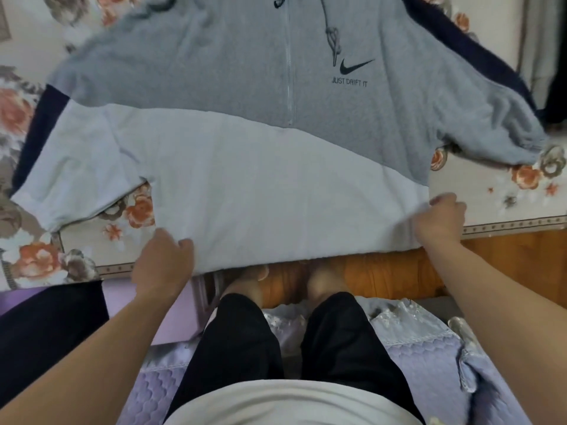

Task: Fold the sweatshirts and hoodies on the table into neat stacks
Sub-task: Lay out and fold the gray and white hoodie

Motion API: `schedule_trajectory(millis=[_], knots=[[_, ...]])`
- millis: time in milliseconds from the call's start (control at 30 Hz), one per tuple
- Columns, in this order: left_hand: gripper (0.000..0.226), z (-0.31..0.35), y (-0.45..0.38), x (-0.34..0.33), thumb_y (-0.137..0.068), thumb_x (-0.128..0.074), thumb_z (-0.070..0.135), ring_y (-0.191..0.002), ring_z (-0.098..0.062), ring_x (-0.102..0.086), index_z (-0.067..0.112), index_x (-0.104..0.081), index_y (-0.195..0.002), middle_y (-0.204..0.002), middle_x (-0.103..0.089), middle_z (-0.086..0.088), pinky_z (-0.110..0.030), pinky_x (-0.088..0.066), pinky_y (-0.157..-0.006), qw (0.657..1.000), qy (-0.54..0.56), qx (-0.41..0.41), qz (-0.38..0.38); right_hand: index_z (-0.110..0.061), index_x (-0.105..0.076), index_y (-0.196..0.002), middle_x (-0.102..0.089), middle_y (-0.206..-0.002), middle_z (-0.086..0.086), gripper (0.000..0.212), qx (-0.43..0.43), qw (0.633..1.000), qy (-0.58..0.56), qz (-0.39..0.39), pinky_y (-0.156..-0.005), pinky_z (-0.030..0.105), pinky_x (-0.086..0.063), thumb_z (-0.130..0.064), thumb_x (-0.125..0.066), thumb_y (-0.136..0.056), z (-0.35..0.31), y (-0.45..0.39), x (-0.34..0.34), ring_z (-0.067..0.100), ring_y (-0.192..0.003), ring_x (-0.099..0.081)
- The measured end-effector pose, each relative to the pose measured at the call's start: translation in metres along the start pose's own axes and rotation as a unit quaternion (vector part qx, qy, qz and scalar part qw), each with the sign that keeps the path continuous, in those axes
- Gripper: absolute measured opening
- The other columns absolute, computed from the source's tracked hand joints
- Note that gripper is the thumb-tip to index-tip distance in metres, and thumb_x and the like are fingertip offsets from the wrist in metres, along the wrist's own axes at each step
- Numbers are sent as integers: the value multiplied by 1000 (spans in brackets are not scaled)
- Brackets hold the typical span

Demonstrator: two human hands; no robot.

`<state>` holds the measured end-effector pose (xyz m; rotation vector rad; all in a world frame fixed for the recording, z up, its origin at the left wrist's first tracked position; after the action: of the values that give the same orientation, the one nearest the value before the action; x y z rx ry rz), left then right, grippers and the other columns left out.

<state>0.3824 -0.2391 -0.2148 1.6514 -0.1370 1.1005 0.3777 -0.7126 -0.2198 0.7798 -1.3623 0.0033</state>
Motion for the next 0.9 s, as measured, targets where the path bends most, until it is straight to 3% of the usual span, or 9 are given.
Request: schedule_trajectory(millis=[133, 267, 367, 567, 667, 800, 900], knots=[[18, 97, -42, 40, -97, -49, 23, -83, -29, -50, 7, -50, -90, -88, -56, -10, -37, -36, -73, 979, -1, -201, 33, -11, -55, -118, -45, -131, 21, 31, 117, 993, -24, -9, -99, 43, -45, -11, -62, -87, -88, -24, 26, 42, -114, -52], [15, 201, -109, 62, -98, -52, 22, -97, -34, -56, 10, -59, -102, -105, -59, -14, -34, -38, -77, 960, 20, -276, 46, -13, -60, -118, -52, -129, 18, 32, 224, 973, -47, -26, -94, 36, -46, -9, -57, -86, -195, -59, 39, 37, -113, -56], [32, 261, -153, 71, -97, -52, 18, -117, -40, -49, 5, -58, -125, -125, -53, -23, -42, -41, -92, 950, -3, -286, 125, -13, -59, -121, -51, -131, 14, 31, 307, 950, -64, -4, -87, 32, -42, -10, -55, -90, -278, -85, 41, 32, -113, -56], [45, 346, -220, 99, -95, -51, 22, -127, -41, -40, 9, -50, -138, -139, -45, -20, -48, -33, -103, 890, 28, -297, 345, -15, -53, -127, -40, -141, 13, 33, 440, 888, -73, 108, -89, 34, -37, -10, -49, -95, -393, -133, 39, 32, -124, -43], [46, 377, -251, 128, -97, -46, 21, -134, -40, -37, 11, -47, -142, -146, -41, -19, -47, -30, -108, 879, 62, -272, 386, -15, -48, -136, -37, -148, 13, 40, 469, 870, -81, 132, -102, 39, -37, -13, -49, -96, -437, -155, 43, 32, -134, -36], [54, 403, -301, 155, -101, -39, 30, -144, -38, -31, 15, -36, -153, -158, -31, -18, -47, -27, -116, 904, 78, -228, 354, -16, -36, -150, -31, -156, 14, 51, 430, 896, -61, 93, -115, 41, -26, -28, -47, -101, -482, -191, 41, 38, -142, -29], [58, 411, -319, 140, -105, -29, 43, -149, -36, -25, 20, -27, -159, -163, -27, -16, -48, -21, -119, 911, 26, -212, 354, -20, -28, -156, -25, -163, 10, 60, 422, 903, -4, 86, -121, 47, -18, -42, -42, -101, -488, -210, 21, 39, -149, -19]])
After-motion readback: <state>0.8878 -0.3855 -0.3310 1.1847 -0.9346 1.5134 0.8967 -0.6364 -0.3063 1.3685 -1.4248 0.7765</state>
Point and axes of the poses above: each hand's wrist, its own y-axis away from the middle knuckle, its own x-axis out of the back of the hand, z = x × y, the point moved 2 cm from there along -y, towards the middle knuckle
